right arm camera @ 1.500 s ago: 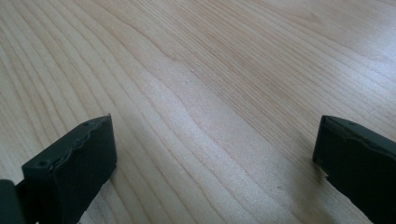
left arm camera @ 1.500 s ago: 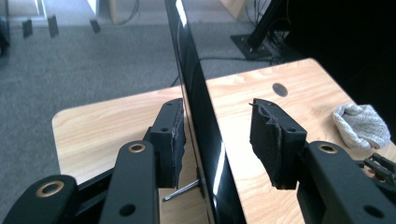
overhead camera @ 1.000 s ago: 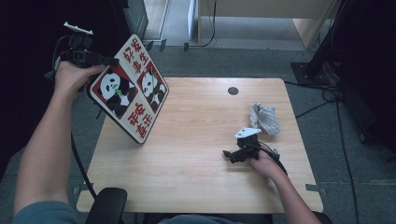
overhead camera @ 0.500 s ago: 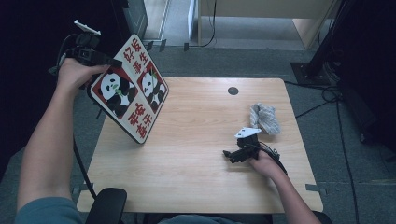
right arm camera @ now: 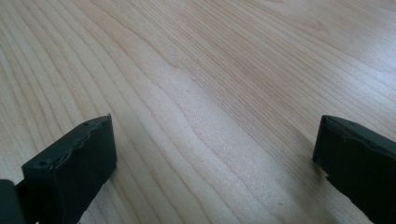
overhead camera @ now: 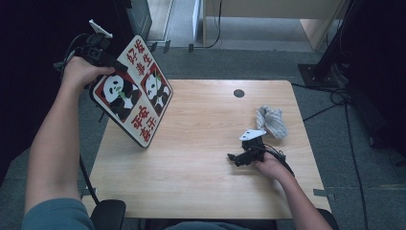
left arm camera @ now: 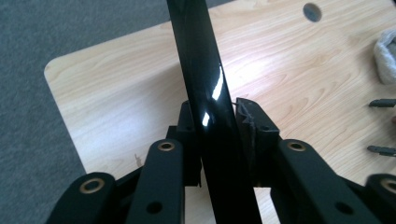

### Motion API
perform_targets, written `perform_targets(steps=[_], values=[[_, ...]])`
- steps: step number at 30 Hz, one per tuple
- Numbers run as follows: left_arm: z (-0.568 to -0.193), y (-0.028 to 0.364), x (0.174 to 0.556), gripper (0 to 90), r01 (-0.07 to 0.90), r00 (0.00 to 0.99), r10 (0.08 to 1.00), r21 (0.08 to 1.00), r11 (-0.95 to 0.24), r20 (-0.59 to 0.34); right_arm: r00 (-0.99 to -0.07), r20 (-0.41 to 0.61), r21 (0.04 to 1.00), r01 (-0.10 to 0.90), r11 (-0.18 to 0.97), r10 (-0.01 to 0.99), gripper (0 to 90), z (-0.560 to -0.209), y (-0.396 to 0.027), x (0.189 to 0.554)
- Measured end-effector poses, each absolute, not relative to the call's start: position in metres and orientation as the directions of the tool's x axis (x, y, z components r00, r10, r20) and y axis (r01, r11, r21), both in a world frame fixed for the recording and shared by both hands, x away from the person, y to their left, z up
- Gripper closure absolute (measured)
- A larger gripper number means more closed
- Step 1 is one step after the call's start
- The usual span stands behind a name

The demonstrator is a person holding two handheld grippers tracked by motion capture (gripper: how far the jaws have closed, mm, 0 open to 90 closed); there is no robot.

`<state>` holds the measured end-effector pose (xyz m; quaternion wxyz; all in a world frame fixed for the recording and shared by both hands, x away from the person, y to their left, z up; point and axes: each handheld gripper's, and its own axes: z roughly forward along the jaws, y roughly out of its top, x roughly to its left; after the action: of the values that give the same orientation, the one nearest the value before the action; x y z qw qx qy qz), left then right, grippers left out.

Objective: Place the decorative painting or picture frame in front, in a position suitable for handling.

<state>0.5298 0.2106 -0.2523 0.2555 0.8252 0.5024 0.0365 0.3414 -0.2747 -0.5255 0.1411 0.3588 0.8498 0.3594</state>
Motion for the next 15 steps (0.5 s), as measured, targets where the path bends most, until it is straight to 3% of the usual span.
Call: perform_targets(steps=[15], values=[[-0.244, 0.199, 0.523, 78.8, 0.84, 0.459, 0.862, 0.421, -0.342, -0.217, -0.723, 0.02, 0.712, 0.495, 0.498, 0.691, 0.0, -0.525, -0.271, 0.348]])
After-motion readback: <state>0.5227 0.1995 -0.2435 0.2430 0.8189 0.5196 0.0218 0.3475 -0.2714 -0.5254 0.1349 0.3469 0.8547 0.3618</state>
